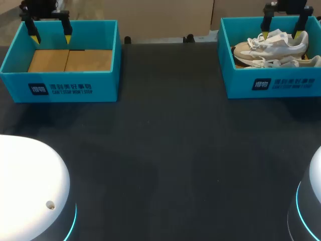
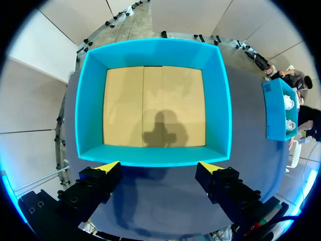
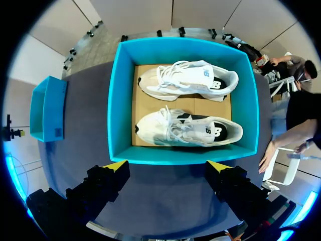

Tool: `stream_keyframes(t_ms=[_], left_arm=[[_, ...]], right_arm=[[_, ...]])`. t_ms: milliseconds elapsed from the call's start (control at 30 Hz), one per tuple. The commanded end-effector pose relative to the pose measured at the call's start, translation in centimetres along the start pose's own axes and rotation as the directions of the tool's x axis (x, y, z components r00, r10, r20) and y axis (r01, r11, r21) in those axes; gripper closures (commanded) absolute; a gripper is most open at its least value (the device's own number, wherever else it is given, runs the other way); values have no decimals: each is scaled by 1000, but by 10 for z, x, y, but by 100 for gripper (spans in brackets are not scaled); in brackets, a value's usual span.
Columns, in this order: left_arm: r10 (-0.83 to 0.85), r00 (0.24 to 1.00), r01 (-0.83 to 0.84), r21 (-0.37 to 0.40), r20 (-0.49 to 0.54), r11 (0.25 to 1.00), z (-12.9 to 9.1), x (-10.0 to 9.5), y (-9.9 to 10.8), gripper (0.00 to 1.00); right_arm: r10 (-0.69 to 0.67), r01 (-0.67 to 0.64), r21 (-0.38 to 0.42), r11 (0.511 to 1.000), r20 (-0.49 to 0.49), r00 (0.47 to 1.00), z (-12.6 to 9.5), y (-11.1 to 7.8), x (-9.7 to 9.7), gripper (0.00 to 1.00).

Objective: Take the shoe out of the shoebox, open the shoe tongue, remove and reinsert the insole, then place the shoe into the shoebox

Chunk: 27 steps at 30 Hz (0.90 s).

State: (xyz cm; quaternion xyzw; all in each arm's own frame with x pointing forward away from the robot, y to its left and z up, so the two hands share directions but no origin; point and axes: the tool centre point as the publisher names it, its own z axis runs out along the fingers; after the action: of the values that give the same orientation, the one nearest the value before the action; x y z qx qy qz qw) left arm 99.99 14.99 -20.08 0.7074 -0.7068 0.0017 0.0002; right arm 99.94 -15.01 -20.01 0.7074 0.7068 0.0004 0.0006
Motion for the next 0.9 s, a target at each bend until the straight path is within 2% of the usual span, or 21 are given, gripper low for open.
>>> stream_keyframes(t_ms=[33, 467, 633, 900], left_arm=[[0, 1000, 0, -1, 1, 1000, 0, 0, 0, 0], [0, 1000, 0, -1, 1, 1000, 0, 0, 0, 0], [0, 1000, 0, -1, 1, 1000, 0, 0, 0, 0], [0, 1000, 0, -1, 1, 1000, 0, 0, 0, 0]], right_arm=[[0, 0, 0, 1000, 0, 1000, 0, 0, 0, 0], [0, 0, 0, 1000, 0, 1000, 0, 0, 0, 0], [79, -79, 9, 997, 21, 997, 6, -2, -30, 0], [140, -138, -26, 990, 76, 987, 13, -1, -72, 0]])
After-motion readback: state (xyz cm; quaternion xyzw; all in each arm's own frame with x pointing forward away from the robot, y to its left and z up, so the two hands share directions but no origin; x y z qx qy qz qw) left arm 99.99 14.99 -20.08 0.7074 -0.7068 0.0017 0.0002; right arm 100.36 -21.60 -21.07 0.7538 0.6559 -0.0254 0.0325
